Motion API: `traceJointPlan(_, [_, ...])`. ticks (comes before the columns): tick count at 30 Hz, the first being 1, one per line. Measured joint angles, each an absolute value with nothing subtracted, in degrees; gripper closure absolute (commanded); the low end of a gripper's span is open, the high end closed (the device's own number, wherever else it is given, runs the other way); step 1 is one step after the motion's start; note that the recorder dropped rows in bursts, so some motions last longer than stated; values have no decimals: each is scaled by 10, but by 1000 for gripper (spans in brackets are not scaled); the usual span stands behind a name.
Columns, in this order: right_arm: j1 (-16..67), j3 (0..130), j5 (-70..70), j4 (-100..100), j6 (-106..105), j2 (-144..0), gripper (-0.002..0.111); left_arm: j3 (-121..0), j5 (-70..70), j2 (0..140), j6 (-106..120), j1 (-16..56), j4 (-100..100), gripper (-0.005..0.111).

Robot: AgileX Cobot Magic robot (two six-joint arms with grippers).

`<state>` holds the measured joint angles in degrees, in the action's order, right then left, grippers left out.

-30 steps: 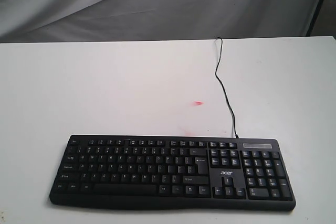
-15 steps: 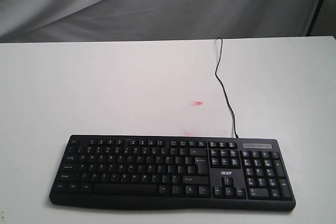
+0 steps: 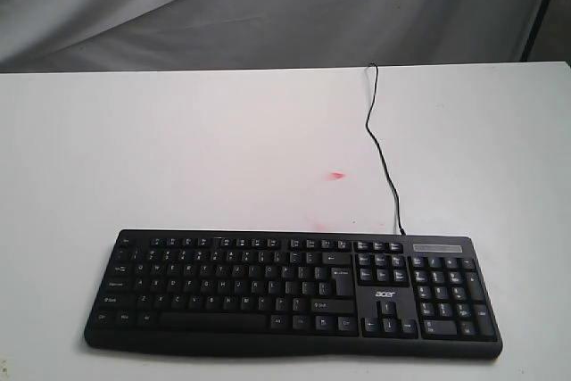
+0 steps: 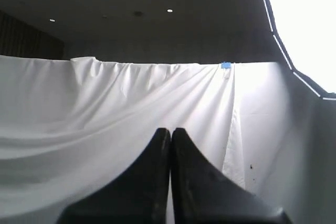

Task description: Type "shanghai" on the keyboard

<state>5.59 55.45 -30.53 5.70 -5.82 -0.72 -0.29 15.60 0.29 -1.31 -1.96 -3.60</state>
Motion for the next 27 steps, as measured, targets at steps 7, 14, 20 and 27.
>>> traceJointPlan(7, [56, 470, -295, 56, -49, -1, 108, -3, 156, 3, -13, -20, -36, 106])
traceJointPlan(14, [56, 410, -294, 36, -18, -1, 108, -3, 156, 3, -13, -20, -36, 106])
traceJointPlan(20, [56, 390, -294, 19, -9, -1, 108, -3, 156, 3, -13, -20, -36, 106])
traceJointPlan(27, [56, 349, -263, 10, -8, -2, 108, -3, 156, 3, -13, -20, -36, 106])
